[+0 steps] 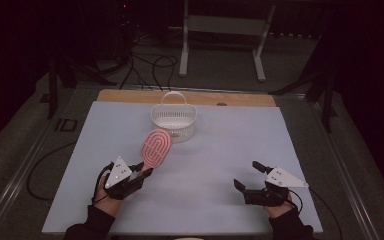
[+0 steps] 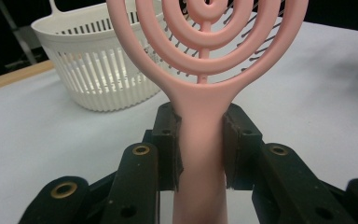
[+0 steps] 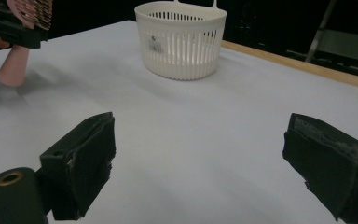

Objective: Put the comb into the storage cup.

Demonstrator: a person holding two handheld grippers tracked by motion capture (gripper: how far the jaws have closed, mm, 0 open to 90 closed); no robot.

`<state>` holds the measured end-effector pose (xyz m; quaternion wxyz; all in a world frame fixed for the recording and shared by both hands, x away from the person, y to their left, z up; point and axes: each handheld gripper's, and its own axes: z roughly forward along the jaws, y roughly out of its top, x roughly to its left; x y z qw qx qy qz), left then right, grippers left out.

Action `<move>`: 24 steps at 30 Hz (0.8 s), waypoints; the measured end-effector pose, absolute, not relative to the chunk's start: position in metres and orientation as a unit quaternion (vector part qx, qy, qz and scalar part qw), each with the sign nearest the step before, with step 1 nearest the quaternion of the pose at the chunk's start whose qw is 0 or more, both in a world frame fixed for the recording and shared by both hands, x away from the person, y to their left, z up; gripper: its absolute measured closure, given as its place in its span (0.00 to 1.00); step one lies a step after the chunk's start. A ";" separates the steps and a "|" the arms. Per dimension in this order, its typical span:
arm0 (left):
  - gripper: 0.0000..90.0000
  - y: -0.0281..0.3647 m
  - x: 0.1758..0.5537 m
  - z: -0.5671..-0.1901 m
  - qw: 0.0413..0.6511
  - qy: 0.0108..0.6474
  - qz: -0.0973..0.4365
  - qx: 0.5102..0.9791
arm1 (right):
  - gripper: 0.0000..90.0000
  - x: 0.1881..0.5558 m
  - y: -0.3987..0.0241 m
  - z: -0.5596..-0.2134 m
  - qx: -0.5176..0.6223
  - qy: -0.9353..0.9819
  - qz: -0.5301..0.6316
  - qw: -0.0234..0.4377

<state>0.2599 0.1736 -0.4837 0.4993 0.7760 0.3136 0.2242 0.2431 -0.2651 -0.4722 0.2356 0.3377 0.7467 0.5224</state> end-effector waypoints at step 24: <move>0.79 0.173 0.259 -0.484 0.500 0.311 0.220 0.778 | 0.08 0.247 -0.246 -0.426 0.307 0.758 0.536 0.211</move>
